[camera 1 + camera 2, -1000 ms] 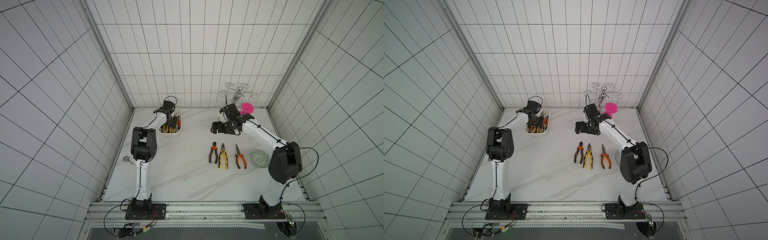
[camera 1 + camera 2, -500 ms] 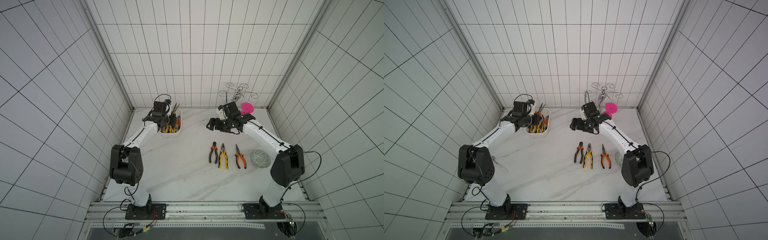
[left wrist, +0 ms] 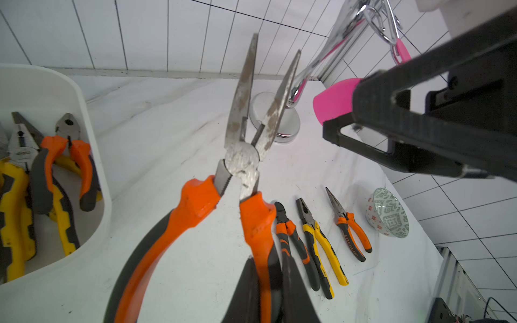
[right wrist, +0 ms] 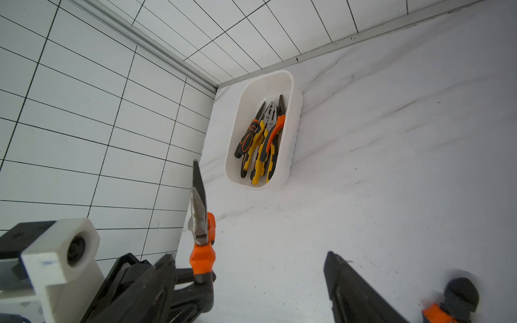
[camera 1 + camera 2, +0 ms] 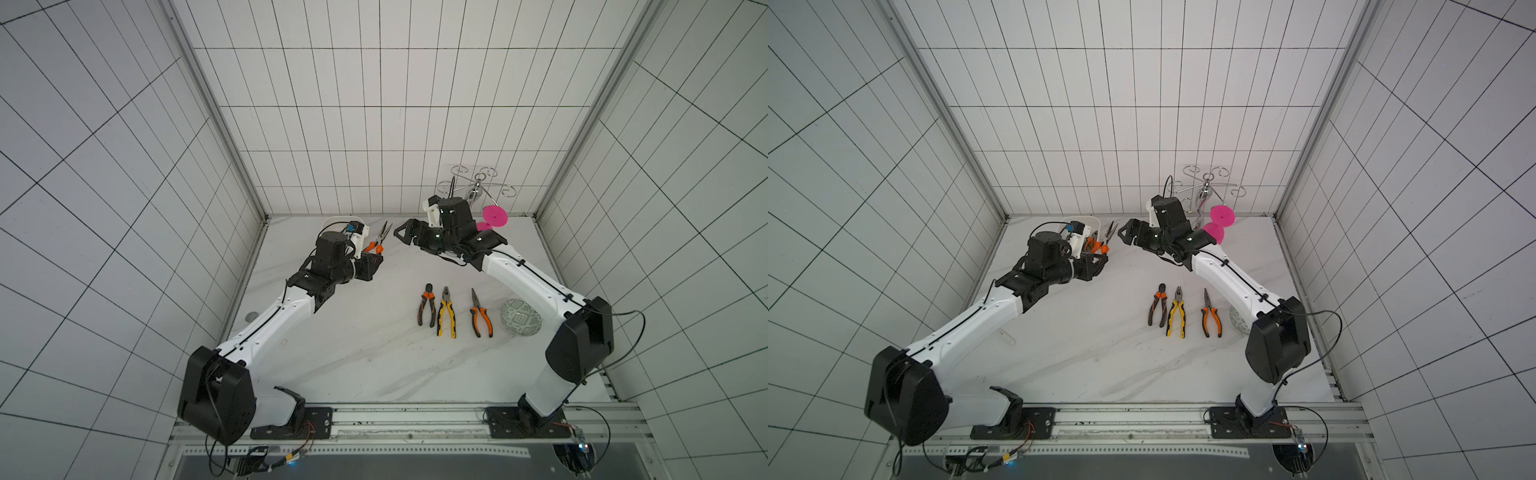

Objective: Take the pliers out of the storage box
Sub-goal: Pick up the pliers from the storage box.

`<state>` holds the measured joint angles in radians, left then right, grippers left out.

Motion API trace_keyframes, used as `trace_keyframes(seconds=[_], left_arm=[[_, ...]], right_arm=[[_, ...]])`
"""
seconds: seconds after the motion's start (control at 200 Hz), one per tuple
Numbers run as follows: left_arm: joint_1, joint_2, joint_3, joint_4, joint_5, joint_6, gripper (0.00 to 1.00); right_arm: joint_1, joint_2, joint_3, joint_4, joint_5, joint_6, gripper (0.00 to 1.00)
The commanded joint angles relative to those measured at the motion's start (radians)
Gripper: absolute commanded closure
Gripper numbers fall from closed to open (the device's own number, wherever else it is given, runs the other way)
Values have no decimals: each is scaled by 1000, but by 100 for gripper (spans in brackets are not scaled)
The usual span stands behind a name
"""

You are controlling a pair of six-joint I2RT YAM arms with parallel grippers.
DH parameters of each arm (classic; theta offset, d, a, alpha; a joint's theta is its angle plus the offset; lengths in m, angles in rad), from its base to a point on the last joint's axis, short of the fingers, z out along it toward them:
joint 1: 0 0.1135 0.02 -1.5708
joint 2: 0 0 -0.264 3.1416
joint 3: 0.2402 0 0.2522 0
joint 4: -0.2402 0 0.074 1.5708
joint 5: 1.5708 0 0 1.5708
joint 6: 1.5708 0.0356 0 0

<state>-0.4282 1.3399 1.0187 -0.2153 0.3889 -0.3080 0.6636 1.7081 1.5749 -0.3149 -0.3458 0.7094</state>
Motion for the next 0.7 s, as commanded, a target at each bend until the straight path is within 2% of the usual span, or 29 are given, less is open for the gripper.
trace_keyframes(seconds=[0.0,0.035,0.075,0.11,0.135,0.415,0.525,0.635,0.695], left_arm=[[-38,-19,15,84,14,-20,100],[-48,-12,21,82,17,-14,100],[-60,-7,28,76,8,-7,100],[-68,-1,34,73,5,-3,100],[-72,2,37,72,11,1,100],[-104,8,49,55,45,71,100],[-105,8,44,56,47,77,100],[-106,13,45,53,46,81,100],[-106,14,43,51,46,82,97]], right_arm=[[12,-31,-16,29,-20,12,18],[13,-31,-19,17,-18,12,25],[12,-37,-23,10,-10,2,28],[13,-41,-28,9,-12,-8,46],[13,-41,-27,1,-17,-13,53],[13,-46,-49,-1,-36,5,62],[12,-46,-50,5,-59,27,78],[10,-68,-71,8,-60,34,99],[6,-84,-88,8,-59,36,100]])
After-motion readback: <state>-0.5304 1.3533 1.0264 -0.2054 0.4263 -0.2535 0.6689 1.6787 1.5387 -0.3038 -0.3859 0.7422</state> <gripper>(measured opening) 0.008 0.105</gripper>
